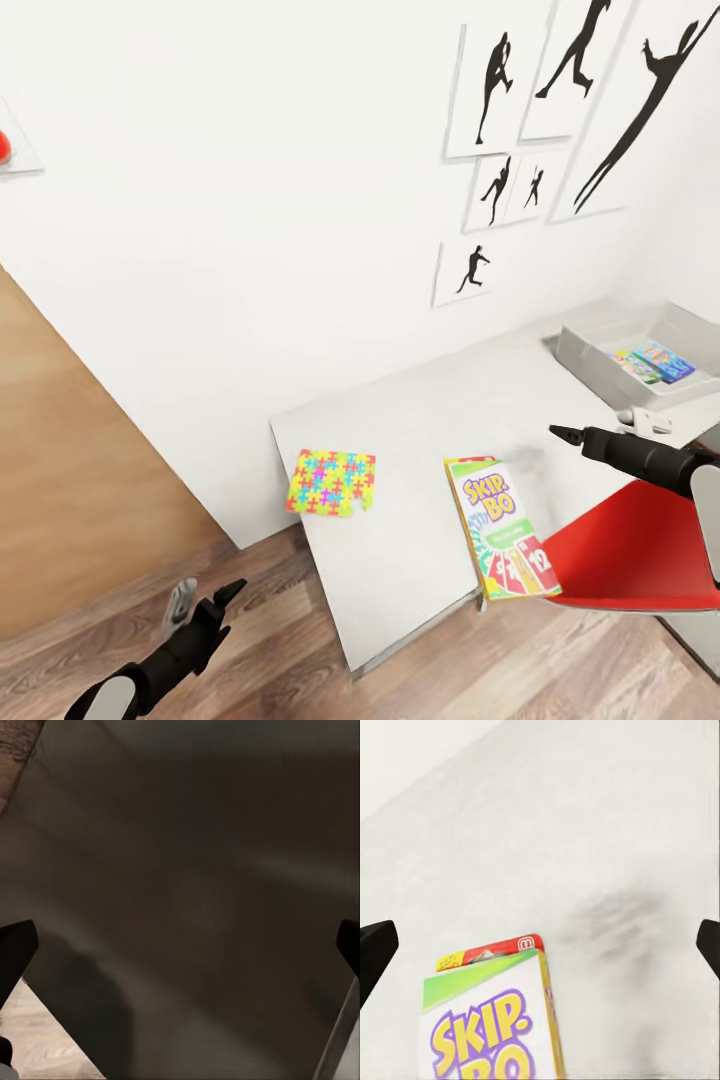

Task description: Put all the toys in the child's room - the three board games (two on the bed and one on the table), the two jigsaw puzzles on the table, and the tennis ball on the table - inside the toy box on the table in the child's room.

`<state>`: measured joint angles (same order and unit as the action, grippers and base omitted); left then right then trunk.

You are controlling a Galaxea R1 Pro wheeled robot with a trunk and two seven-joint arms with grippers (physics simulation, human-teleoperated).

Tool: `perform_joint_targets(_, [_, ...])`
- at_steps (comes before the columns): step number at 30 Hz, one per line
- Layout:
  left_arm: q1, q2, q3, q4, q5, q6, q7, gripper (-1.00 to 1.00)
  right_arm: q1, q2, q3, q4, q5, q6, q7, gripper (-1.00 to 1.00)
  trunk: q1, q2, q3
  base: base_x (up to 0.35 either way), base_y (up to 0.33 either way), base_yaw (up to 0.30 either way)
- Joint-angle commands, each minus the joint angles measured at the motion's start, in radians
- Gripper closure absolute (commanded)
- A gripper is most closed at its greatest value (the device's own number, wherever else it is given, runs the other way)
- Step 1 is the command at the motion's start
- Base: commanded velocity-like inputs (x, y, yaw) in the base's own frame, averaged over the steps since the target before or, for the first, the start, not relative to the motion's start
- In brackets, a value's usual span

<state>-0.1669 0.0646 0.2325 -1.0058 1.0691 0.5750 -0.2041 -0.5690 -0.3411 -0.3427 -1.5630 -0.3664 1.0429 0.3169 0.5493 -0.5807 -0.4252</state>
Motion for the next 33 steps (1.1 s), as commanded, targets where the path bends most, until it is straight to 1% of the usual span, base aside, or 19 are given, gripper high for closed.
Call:
perform_joint_targets(1, [0.000,0.000,0.003,0.000,0.003,0.007,-0.002,-1.00,-0.001,0.000,-0.001,0.000,0.009,0.004,0.011,-1.00,0.000,-0.001,-0.001,0.000,0.001,-0.287])
perform_joint_targets(17, [0.000,0.002,0.009,0.035,0.005,0.006,-0.004,-1.00,0.000,0.005,0.000,0.000,0.010,0.004,0.011,-1.00,0.000,-0.001,-0.001,0.000,0.005,-0.287])
perform_joint_targets(23, [0.000,0.003,0.016,0.048,0.008,0.005,-0.004,-1.00,0.000,0.008,0.002,0.000,0.010,0.004,0.010,-1.00,0.000,-0.001,-0.001,0.000,0.138,-0.287])
perform_joint_targets(25, [0.001,0.004,0.029,0.056,0.008,0.006,-0.003,-1.00,0.001,0.008,0.003,0.000,0.009,0.004,0.011,-1.00,0.000,-0.001,-0.001,0.000,0.238,-0.287])
perform_joint_targets(26, [0.001,0.004,0.029,0.056,0.008,0.006,-0.003,-1.00,0.001,0.008,0.003,0.000,0.009,0.004,0.011,-1.00,0.000,-0.001,-0.001,0.000,0.249,-0.287])
perform_joint_targets(28, [0.001,0.004,0.051,0.070,0.009,0.006,-0.003,-1.00,0.002,0.009,0.004,-0.001,0.009,0.004,0.011,-1.00,0.000,-0.001,-0.001,0.000,0.273,-0.262])
perform_joint_targets(32, [0.002,0.004,0.105,0.113,0.011,0.006,-0.004,-1.00,0.005,0.011,0.005,-0.008,0.009,0.004,0.011,-1.00,0.000,-0.001,-0.001,0.000,0.304,-0.153])
perform_joint_targets(33, [0.002,0.004,0.105,0.113,0.011,0.006,-0.004,-1.00,0.005,0.011,0.005,-0.008,0.009,0.004,0.011,-1.00,0.000,-0.001,-0.001,0.000,0.314,-0.106])
